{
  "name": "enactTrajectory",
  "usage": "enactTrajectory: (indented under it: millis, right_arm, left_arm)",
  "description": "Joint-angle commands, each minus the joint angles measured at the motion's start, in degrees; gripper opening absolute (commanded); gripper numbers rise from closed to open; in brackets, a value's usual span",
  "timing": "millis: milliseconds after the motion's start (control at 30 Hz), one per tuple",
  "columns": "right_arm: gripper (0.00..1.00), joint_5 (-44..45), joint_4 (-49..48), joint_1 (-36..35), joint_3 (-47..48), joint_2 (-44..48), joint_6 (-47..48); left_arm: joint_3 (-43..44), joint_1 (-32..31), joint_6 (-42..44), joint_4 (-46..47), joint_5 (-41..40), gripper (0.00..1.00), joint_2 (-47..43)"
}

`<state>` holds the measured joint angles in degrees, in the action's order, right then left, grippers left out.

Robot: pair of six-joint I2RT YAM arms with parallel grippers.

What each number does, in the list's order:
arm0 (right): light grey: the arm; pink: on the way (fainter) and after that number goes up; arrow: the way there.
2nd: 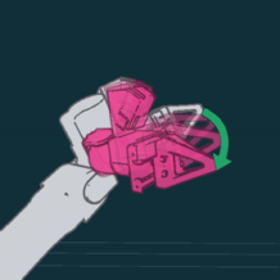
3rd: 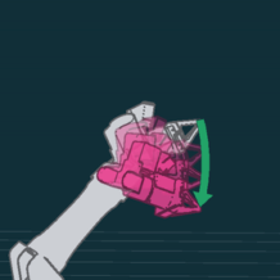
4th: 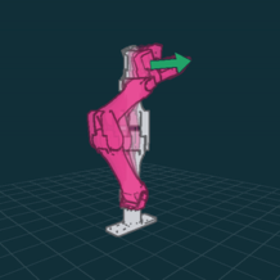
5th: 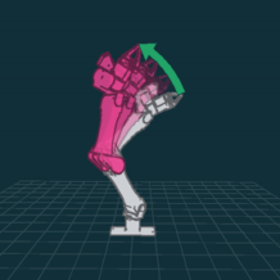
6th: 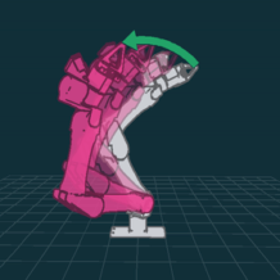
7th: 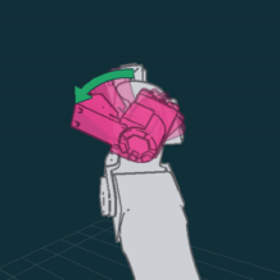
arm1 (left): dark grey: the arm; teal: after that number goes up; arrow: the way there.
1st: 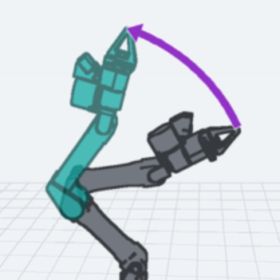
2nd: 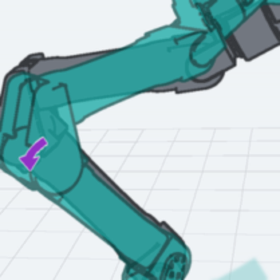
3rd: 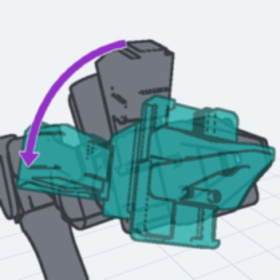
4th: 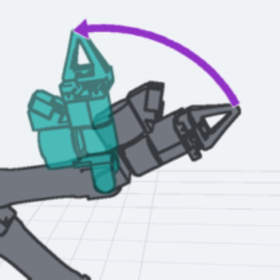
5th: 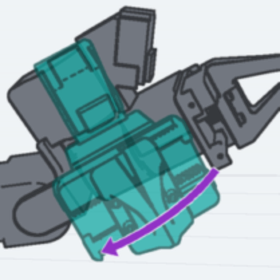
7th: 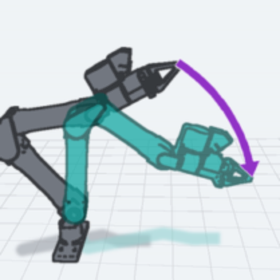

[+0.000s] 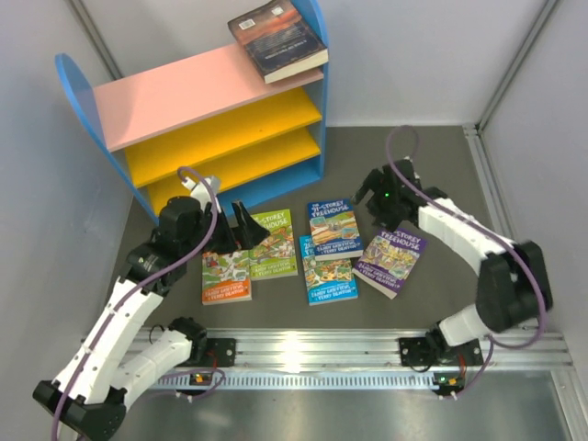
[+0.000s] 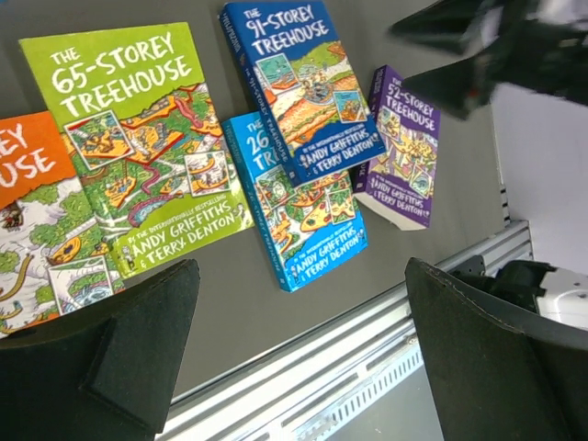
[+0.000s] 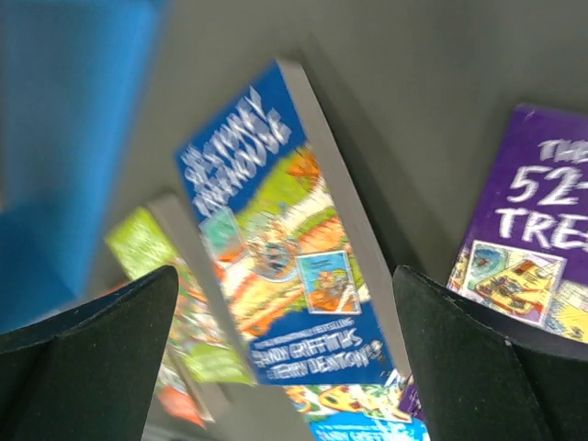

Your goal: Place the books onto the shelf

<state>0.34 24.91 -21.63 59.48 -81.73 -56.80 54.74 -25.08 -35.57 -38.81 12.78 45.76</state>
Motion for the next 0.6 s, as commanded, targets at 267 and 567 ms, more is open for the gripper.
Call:
enactTrajectory:
  millis: [267, 567]
  right_arm:
    - [1.0, -14.58, -11.63, -1.22, -2.97, -18.72, 4.15]
    - [0.43, -15.81, -18.67, -2.72, -7.27, -21.19, 2.65]
  left_arm:
    - [3.7, -0.14, 0.33, -1.0, -1.08, 0.99, -3.13]
    - [3.62, -0.14, 0.68, -5.93, -5.57, 0.99, -6.82]
